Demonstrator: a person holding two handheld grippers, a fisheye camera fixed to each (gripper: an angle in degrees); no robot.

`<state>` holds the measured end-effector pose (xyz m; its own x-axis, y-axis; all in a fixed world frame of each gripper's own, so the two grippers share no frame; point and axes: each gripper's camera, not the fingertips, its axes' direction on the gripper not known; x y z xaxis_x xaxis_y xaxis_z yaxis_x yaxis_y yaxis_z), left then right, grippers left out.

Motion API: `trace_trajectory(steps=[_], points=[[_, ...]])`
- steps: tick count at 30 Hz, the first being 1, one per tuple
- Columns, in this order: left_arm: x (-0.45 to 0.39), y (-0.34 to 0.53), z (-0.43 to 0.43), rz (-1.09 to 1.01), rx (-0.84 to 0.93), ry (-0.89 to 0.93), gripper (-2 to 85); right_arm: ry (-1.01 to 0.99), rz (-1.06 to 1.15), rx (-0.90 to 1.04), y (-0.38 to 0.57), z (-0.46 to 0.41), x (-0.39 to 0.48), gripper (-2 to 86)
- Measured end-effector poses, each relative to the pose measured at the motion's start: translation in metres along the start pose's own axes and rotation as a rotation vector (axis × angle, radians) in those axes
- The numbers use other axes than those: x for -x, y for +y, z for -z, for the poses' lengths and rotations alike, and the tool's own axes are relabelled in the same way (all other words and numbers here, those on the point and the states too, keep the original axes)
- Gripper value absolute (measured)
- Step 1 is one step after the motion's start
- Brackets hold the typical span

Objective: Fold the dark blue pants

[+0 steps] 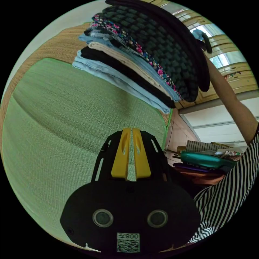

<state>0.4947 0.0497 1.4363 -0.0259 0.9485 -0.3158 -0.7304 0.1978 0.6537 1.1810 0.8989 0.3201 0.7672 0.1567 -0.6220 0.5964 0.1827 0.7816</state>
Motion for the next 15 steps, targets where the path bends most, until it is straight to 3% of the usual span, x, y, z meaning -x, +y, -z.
trace_trajectory(steps=[6, 15], points=[[-0.046, -0.015, 0.034, -0.075, -0.009, -0.081, 0.2, 0.128, 0.045, 0.147, -0.011, -0.061, 0.002, 10.4], [-0.108, -0.055, 0.114, -0.118, -0.033, -0.154, 0.2, 0.013, -0.035, 0.132, 0.01, -0.069, -0.036, 6.9]])
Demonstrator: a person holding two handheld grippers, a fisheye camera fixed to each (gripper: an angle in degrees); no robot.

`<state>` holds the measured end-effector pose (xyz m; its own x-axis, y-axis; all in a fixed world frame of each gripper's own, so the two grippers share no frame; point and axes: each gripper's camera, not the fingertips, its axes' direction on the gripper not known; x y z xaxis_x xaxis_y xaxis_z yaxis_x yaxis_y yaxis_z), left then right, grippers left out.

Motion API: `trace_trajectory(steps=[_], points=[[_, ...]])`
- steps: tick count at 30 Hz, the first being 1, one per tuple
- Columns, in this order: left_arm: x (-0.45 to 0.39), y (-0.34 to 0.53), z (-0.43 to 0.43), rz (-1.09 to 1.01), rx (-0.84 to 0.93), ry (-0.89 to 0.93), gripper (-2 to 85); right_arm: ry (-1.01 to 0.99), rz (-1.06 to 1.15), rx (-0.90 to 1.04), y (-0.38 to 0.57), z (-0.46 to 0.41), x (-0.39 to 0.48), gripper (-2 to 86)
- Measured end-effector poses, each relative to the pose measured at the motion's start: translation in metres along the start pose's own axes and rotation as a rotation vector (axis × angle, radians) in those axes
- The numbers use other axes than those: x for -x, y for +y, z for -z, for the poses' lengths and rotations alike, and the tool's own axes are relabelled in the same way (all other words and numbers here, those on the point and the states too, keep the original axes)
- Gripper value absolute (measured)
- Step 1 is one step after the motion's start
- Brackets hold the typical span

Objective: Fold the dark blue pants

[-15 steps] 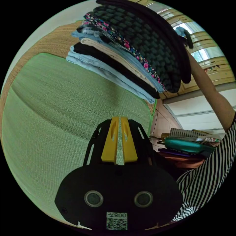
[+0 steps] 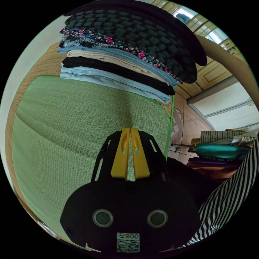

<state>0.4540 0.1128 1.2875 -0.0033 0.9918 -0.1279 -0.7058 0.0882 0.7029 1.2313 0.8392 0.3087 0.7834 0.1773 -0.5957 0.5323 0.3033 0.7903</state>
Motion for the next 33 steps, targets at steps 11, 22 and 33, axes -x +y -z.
trace_trajectory(steps=[11, 22, 33], points=[[-0.04, -0.096, 0.141, 0.059, 0.01, 0.041, 0.1, -0.41, -0.386, -0.228, 0.082, 0.042, -0.117, 3.9], [-0.109, -0.212, 0.378, 0.061, -0.128, 0.185, 0.1, -0.879, -0.405, -0.658, 0.165, 0.167, -0.189, 2.2], [-0.161, -0.281, 0.722, 0.147, -0.577, 0.205, 1.8, -1.108, -0.053, -0.875, 0.147, 0.343, -0.07, 2.0]])
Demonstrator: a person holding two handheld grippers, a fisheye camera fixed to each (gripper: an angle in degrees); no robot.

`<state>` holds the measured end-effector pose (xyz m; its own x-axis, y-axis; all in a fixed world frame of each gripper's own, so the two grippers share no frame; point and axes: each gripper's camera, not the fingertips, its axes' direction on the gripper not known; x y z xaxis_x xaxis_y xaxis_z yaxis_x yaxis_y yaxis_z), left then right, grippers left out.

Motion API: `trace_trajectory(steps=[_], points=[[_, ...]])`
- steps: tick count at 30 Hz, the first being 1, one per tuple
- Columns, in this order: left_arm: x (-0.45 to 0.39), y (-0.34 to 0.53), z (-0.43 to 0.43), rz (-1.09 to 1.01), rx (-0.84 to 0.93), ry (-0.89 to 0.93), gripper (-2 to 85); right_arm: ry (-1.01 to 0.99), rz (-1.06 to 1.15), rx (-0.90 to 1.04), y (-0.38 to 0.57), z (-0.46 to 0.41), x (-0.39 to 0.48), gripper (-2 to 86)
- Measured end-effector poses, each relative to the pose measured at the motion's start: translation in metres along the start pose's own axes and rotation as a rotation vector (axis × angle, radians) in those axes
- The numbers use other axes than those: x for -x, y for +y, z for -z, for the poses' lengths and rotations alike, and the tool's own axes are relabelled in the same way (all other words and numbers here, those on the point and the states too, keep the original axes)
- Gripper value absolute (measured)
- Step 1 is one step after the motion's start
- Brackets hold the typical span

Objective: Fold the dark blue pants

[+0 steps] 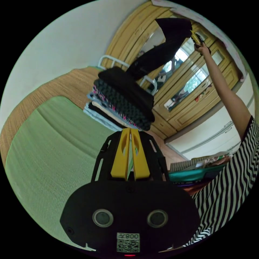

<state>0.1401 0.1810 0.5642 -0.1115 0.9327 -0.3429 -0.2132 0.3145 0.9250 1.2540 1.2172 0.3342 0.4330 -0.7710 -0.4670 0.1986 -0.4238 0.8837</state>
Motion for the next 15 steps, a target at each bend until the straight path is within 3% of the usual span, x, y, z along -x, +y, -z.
trace_trajectory(steps=[6, 10, 15], points=[[-0.12, -0.148, 0.169, -0.168, -0.393, 0.005, 8.3, -0.186, 0.122, 0.048, 0.012, -0.04, 0.114, 2.2], [-0.205, -0.212, 0.247, -0.28, -0.435, -0.139, 10.1, -0.341, 0.116, 0.115, 0.052, -0.073, 0.159, 2.4], [-0.252, -0.225, 0.312, -0.173, -0.416, -0.328, 6.9, -0.57, 0.076, 0.285, 0.158, -0.138, 0.2, 2.6]])
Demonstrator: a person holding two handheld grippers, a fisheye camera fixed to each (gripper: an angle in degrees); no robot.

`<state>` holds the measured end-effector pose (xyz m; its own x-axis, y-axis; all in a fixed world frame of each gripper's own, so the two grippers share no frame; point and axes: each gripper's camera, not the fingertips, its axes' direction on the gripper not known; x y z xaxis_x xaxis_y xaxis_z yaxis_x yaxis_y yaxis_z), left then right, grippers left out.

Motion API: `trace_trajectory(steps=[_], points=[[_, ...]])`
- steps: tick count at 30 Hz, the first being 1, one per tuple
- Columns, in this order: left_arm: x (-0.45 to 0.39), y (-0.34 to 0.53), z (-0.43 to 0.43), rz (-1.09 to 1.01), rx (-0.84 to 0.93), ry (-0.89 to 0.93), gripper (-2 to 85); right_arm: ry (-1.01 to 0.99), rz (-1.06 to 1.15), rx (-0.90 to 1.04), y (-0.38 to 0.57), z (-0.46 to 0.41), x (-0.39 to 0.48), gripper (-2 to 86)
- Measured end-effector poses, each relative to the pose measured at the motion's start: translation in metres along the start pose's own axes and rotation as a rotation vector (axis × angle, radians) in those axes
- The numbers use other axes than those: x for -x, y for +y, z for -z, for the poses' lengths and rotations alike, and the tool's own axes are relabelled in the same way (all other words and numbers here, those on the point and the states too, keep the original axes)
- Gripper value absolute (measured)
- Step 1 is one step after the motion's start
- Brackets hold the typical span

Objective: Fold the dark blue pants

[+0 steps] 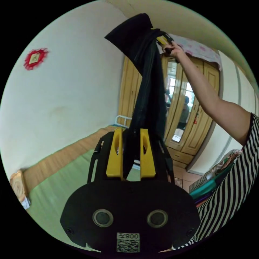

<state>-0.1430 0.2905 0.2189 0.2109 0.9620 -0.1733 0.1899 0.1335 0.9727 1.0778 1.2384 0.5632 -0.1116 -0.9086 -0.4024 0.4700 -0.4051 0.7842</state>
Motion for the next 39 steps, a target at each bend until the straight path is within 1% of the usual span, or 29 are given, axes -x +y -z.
trace_trajectory(steps=[1, 2, 4, 6, 10, 12, 15, 18, 22, 23, 25, 27, 28, 29, 30, 31, 32, 34, 35, 36, 37, 39], points=[[-0.001, -0.004, 0.02, 0.026, -0.008, -0.025, 4.8, -0.025, -0.011, 0.021, 0.011, -0.013, -0.002, 2.6], [-0.001, -0.006, 0.029, 0.049, 0.0, -0.053, 4.5, -0.068, -0.032, 0.061, 0.035, -0.038, -0.007, 2.5], [0.005, -0.013, 0.068, 0.163, 0.042, -0.145, 3.3, -0.129, -0.06, 0.117, 0.073, -0.076, -0.016, 2.4], [0.013, -0.017, 0.097, 0.255, 0.066, -0.192, 2.8, -0.208, -0.109, 0.178, 0.121, -0.123, -0.03, 2.2], [0.033, -0.04, 0.174, 0.427, 0.063, -0.353, 2.0, -0.265, -0.196, 0.245, 0.183, -0.189, -0.061, 2.1], [0.038, -0.06, 0.208, 0.469, 0.039, -0.437, 1.9, -0.3, -0.281, 0.267, 0.215, -0.226, -0.09, 2.1], [0.041, -0.107, 0.259, 0.494, 0.015, -0.563, 1.8, -0.335, -0.381, 0.261, 0.246, -0.259, -0.124, 2.1], [0.038, -0.165, 0.298, 0.479, 0.001, -0.67, 1.8, -0.351, -0.412, 0.245, 0.265, -0.272, -0.148, 2.2], [0.029, -0.251, 0.324, 0.414, -0.036, -0.721, 1.6, -0.329, -0.431, 0.195, 0.285, -0.255, -0.177, 2.4], [0.028, -0.264, 0.324, 0.401, -0.038, -0.722, 1.6, -0.307, -0.45, 0.174, 0.293, -0.243, -0.192, 2.5], [0.028, -0.316, 0.312, 0.342, 0.0, -0.709, 1.5, -0.229, -0.488, 0.172, 0.306, -0.223, -0.22, 2.7], [0.034, -0.35, 0.288, 0.313, 0.074, -0.689, 1.3, -0.055, -0.569, 0.204, 0.336, -0.193, -0.269, 3.0], [0.045, -0.368, 0.263, 0.31, 0.148, -0.668, 1.2, -0.013, -0.589, 0.232, 0.345, -0.187, -0.284, 3.1], [0.052, -0.374, 0.248, 0.308, 0.194, -0.654, 1.2, 0.104, -0.634, 0.306, 0.366, -0.174, -0.318, 2.9], [0.067, -0.381, 0.211, 0.315, 0.294, -0.627, 1.0, 0.233, -0.718, 0.346, 0.393, -0.155, -0.353, 2.4], [0.085, -0.381, 0.171, 0.356, 0.381, -0.583, 0.9, 0.286, -0.734, 0.354, 0.406, -0.145, -0.369, 2.0], [0.092, -0.379, 0.15, 0.368, 0.431, -0.554, 0.9, 0.378, -0.799, 0.368, 0.432, -0.124, -0.398, 1.2], [0.112, -0.365, 0.071, 0.412, 0.654, -0.485, 0.6, 0.46, -0.868, 0.414, 0.466, -0.104, -0.427, 0.8], [0.113, -0.363, 0.057, 0.413, 0.692, -0.476, 0.6, 0.523, -0.898, 0.476, 0.481, -0.101, -0.439, 0.7], [0.113, -0.363, 0.037, 0.428, 0.73, -0.477, 0.5, 0.547, -0.866, 0.529, 0.487, -0.106, -0.445, 0.7], [0.113, -0.369, 0.028, 0.451, 0.725, -0.46, 0.4, 0.557, -0.837, 0.566, 0.489, -0.112, -0.448, 0.8], [0.116, -0.382, 0.023, 0.497, 0.71, -0.431, 0.4, 0.589, -0.706, 0.743, 0.487, -0.149, -0.462, 1.4]])
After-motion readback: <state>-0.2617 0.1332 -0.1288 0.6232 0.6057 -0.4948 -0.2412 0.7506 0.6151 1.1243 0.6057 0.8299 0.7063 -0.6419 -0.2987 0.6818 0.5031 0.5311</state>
